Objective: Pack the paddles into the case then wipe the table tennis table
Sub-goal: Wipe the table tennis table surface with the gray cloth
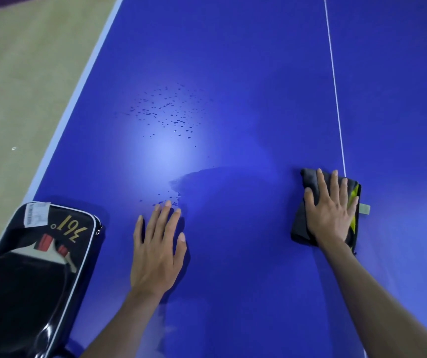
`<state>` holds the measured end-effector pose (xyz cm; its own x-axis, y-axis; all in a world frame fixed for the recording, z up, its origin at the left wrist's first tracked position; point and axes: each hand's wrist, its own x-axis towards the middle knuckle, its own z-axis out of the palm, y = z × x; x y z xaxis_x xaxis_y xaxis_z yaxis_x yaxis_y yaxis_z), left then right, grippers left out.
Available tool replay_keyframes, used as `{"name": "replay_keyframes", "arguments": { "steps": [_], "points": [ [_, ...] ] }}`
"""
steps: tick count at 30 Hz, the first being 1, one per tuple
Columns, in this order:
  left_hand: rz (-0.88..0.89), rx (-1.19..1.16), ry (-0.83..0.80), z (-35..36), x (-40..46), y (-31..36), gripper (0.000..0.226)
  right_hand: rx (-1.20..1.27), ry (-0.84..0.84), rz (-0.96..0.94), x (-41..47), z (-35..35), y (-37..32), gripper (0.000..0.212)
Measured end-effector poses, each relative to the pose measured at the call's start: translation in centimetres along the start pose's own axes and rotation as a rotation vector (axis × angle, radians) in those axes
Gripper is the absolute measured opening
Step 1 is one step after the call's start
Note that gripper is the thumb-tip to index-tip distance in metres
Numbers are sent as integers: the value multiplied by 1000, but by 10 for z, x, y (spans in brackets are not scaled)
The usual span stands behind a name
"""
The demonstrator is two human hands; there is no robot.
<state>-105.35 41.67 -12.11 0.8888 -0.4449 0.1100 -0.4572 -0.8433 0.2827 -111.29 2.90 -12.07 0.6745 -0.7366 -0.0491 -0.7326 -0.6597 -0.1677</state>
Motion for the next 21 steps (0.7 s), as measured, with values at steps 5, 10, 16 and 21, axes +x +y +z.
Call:
{"name": "replay_keyframes", "arguments": {
  "steps": [5,10,16,21],
  "points": [
    [-42,21,19,-4,0,0,56,-7,-22,36,-1,-4,-7,60],
    [-21,-54,85,-15,70,7,48,0,-30,21,5,3,-34,62],
    [-93,-84,106,-5,209,-4,49,21,57,-88,8,26,-139,66],
    [-221,-105,157,16,253,-22,41,33,66,-298,-3,49,-248,61]
  ]
}}
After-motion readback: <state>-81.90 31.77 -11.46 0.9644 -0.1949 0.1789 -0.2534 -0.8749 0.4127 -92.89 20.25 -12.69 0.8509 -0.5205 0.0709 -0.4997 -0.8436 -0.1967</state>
